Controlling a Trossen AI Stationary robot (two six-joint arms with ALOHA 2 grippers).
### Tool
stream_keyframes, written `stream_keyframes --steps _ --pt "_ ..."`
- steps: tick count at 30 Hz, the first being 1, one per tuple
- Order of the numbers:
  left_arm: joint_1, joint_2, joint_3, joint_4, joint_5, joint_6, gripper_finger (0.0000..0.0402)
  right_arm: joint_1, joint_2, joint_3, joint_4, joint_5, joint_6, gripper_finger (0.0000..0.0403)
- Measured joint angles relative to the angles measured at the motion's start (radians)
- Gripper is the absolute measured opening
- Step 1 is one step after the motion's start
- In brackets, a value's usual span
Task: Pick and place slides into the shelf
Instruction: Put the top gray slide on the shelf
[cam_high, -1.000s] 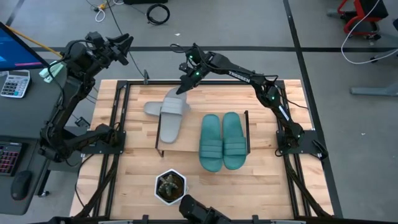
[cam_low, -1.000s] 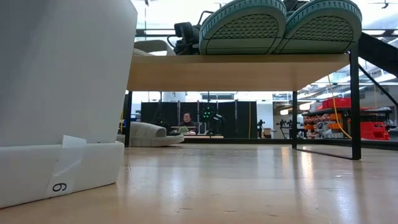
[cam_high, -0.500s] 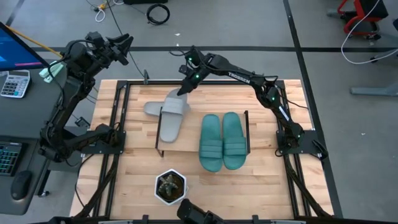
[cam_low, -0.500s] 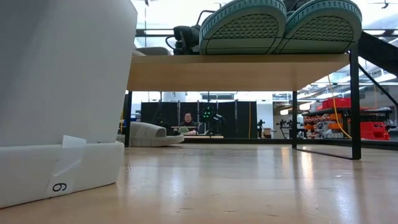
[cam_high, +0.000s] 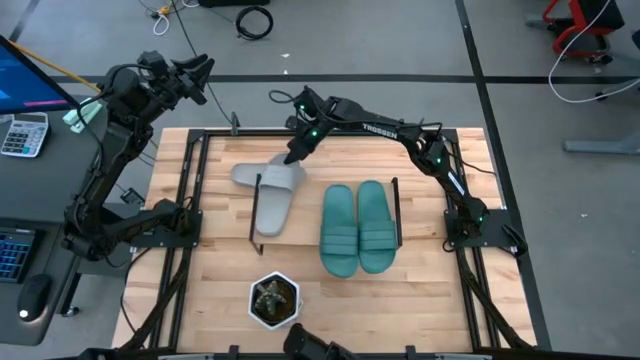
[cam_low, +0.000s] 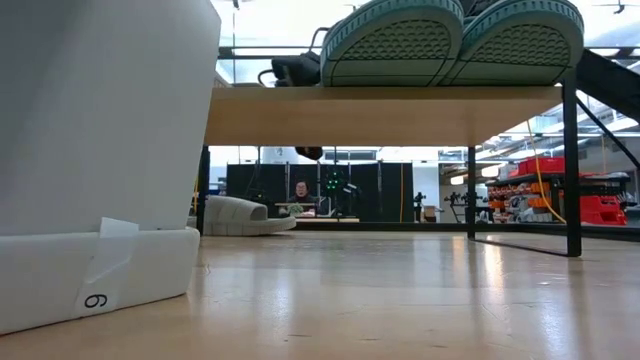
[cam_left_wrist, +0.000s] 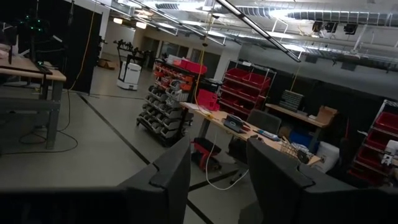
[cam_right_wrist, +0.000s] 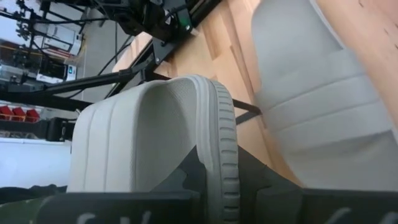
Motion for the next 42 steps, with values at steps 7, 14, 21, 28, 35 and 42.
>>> stream_keyframes --steps 7,14,21,28,35,42 --pt "0.0 0.0 0.0 0.0 0.0 0.0 0.0162 -0.004 0.001 0.024 0.051 0.0 0.019 0.0041" --pt "0.0 0.0 0.0 0.0 0.0 0.0 0.0162 -0.005 0.002 0.024 0.06 0.011 0.026 0.005" --pt "0.0 0.0 0.0 0.0 0.0 0.0 0.0162 -0.006 0.002 0.024 0.063 0.033 0.024 0.0095" --pt "0.0 0.0 0.0 0.0 0.0 0.0 0.0162 -0.006 0.002 0.024 0.062 0.041 0.023 0.0131" --pt "0.0 0.0 0.0 0.0 0.0 0.0 0.0162 -0.006 0.002 0.024 0.059 0.037 0.024 0.0178" --pt "0.0 0.0 0.0 0.0 0.0 -0.001 0.0162 -0.008 0.002 0.024 0.059 0.05 0.026 0.0205"
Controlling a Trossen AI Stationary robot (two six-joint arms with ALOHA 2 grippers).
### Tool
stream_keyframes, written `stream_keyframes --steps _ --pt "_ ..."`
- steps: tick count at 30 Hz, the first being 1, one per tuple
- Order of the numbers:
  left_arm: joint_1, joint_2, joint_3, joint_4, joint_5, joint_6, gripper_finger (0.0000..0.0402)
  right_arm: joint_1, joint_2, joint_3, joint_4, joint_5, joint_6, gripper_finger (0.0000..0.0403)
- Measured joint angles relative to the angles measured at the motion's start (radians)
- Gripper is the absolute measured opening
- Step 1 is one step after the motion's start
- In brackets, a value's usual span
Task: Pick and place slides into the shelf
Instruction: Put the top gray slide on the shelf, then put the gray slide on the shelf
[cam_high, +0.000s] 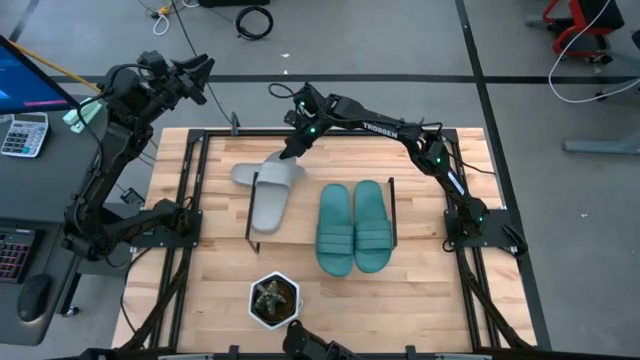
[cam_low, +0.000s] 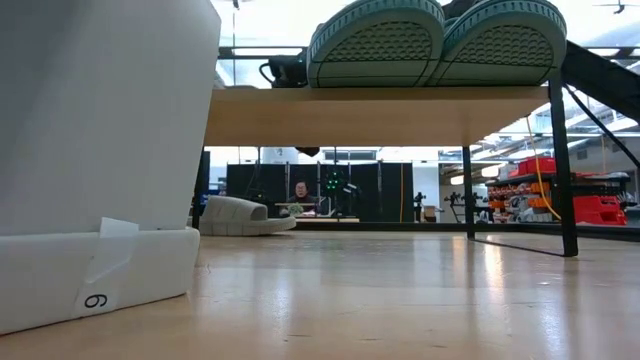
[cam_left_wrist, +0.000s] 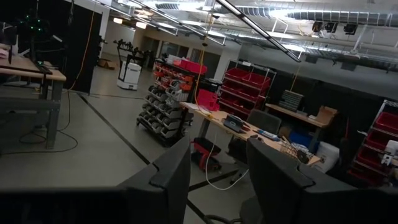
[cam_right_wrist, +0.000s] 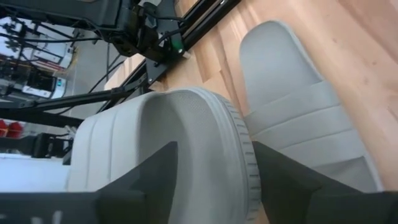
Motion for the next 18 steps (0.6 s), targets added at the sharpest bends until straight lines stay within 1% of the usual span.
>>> stream_keyframes --steps 6,18 --pt "0.0 0.0 0.0 0.0 0.0 0.001 0.0162 0.0 0.0 0.0 0.0 0.035 -0.013 0.0216" --pt "0.0 0.0 0.0 -0.002 0.0 0.002 0.0162 -0.026 -0.005 0.0 0.0 0.036 0.017 0.0227"
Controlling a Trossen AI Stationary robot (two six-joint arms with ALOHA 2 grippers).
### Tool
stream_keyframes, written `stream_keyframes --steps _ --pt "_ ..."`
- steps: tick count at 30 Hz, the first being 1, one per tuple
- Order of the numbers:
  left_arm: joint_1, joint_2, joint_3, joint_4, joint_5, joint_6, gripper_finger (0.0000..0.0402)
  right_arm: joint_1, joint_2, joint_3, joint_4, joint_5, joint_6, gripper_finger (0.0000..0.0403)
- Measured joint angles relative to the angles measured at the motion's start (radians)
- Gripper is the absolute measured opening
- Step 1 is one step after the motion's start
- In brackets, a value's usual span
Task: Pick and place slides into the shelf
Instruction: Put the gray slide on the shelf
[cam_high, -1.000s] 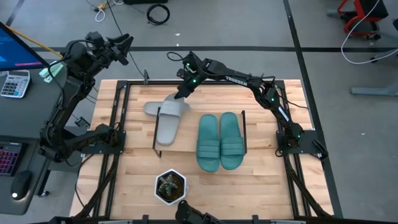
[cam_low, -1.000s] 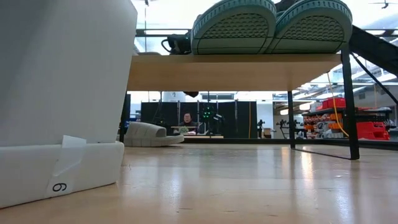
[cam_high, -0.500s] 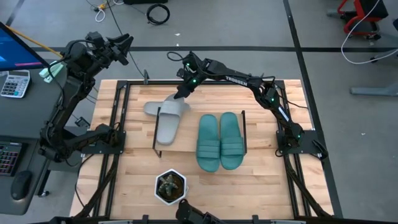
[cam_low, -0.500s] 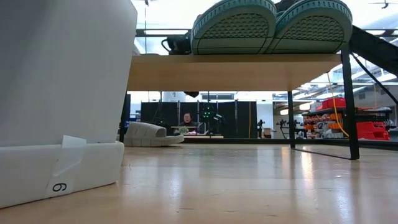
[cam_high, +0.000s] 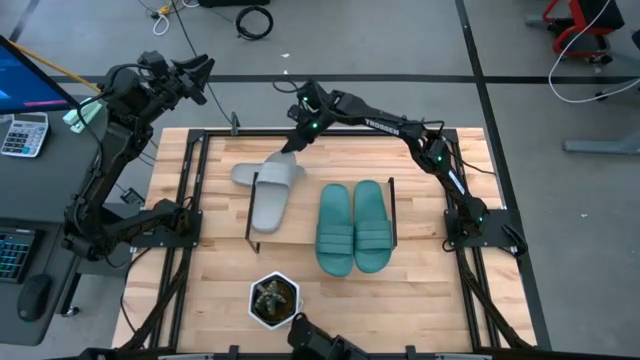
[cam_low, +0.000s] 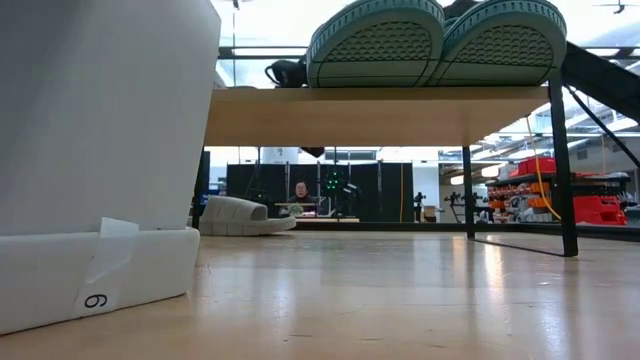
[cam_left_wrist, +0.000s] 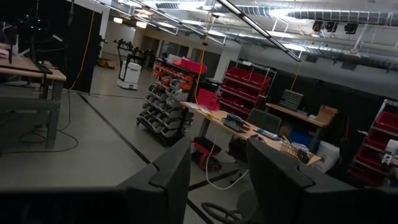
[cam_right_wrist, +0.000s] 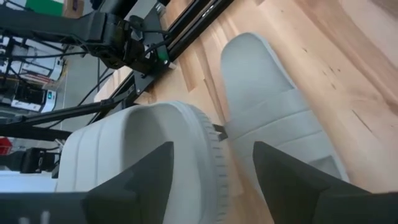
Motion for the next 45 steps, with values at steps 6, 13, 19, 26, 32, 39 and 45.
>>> stream_keyframes --steps 6,13,19,26,32,39,45 --pt "0.0 0.0 0.0 -0.008 0.0 0.0 0.0162 -0.006 -0.008 0.0 -0.003 0.0 0.006 0.0227" --pt "0.0 0.0 0.0 -0.028 0.0 0.0 0.0162 -0.036 -0.059 0.001 -0.006 0.027 0.017 0.0227" --pt "0.0 0.0 0.0 -0.073 0.0 0.007 0.0162 -0.074 -0.108 0.002 -0.13 0.099 -0.028 0.0227" --pt "0.0 0.0 0.0 -0.128 0.0 0.024 0.0162 -0.092 -0.112 -0.012 -0.321 0.178 -0.104 0.0227" --pt "0.0 0.0 0.0 -0.196 0.0 0.034 0.0162 -0.074 -0.113 -0.08 -0.276 0.192 -0.065 0.0227" --pt "0.0 0.0 0.0 -0.23 0.0 0.05 0.0162 -0.063 -0.112 -0.23 -0.131 0.205 0.072 0.0223" --pt "0.0 0.0 0.0 -0.23 0.0 0.05 0.0162 -0.049 -0.112 -0.325 -0.007 0.213 0.164 0.0216"
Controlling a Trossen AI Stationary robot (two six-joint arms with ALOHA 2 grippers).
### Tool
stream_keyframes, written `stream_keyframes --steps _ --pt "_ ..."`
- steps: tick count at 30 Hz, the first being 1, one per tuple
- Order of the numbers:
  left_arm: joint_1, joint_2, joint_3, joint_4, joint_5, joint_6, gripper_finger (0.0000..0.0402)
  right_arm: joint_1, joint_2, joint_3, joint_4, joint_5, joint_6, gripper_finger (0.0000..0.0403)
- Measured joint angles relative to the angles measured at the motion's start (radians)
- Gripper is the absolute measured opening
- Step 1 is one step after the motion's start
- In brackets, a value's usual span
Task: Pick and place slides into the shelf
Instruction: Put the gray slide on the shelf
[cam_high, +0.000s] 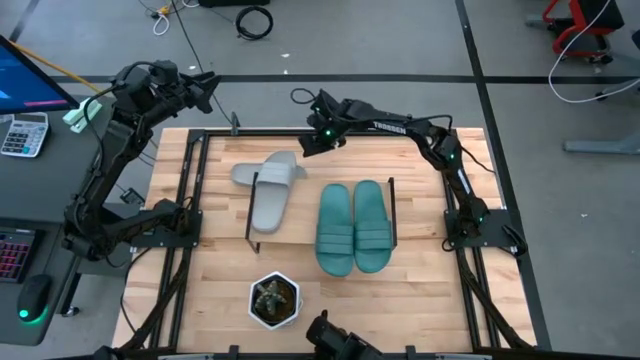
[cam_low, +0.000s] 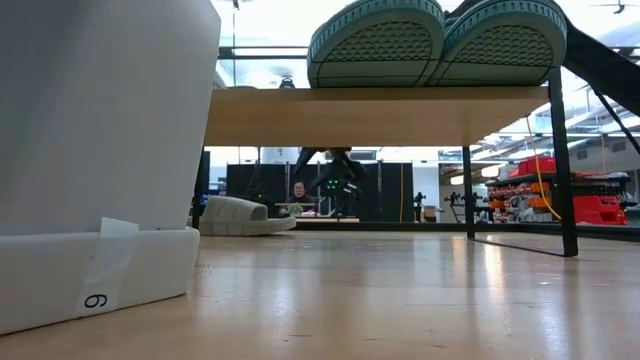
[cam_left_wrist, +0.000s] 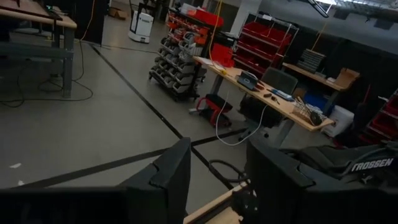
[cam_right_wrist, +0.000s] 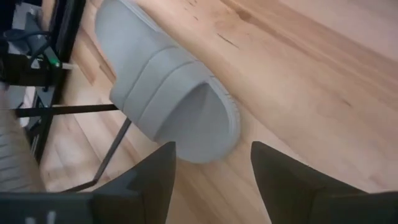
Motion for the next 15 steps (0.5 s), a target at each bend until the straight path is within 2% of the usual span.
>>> stream_keyframes --steps 7,15 --pt "0.0 0.0 0.0 0.0 0.0 0.001 0.0162 0.034 0.001 -0.019 0.023 0.069 0.005 0.0215" --pt "0.0 0.0 0.0 -0.026 0.0 0.002 0.0162 0.05 0.03 -0.019 0.059 0.077 0.08 0.0215"
